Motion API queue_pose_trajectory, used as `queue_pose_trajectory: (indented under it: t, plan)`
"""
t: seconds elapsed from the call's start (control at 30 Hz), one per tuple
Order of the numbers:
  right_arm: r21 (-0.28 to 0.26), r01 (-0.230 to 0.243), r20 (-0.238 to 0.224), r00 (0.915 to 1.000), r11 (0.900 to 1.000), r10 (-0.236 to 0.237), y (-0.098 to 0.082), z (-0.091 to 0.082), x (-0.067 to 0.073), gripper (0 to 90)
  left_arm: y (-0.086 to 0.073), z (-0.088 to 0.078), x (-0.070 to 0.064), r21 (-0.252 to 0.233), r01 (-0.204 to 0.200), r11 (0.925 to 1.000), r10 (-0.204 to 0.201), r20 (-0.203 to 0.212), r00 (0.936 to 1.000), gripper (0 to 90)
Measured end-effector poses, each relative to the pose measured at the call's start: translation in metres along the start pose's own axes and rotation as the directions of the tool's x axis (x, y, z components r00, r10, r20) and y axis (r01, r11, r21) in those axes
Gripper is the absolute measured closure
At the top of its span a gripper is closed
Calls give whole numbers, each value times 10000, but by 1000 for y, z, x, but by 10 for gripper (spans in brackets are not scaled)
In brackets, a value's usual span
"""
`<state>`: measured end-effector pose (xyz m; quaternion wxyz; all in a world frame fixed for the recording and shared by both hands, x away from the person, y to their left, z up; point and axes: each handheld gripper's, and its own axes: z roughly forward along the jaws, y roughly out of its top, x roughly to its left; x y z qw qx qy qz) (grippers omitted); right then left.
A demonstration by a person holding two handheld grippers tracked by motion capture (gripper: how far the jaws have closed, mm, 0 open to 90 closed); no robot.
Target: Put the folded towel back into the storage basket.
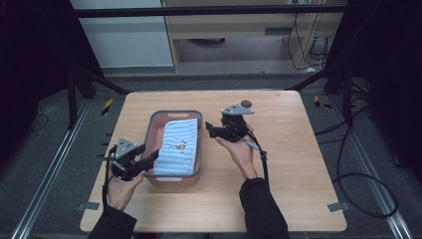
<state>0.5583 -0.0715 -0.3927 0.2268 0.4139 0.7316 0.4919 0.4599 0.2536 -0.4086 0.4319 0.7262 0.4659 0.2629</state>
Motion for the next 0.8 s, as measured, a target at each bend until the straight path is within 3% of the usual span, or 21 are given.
queue_pose_trajectory:
  t: [0.37, 0.8]
  plan:
    - [-15, 152, 282, 9995, 9999, -151, -28, -51, -26, 218, -1, -5, 5, -270, -215, 9994, 220, 194, 9996, 338]
    - [213, -91, 854, 9963, 9997, 72, -67, -93, -58, 185, -4, -12, 23, -425, -54, 9991, 50, -114, 9999, 315]
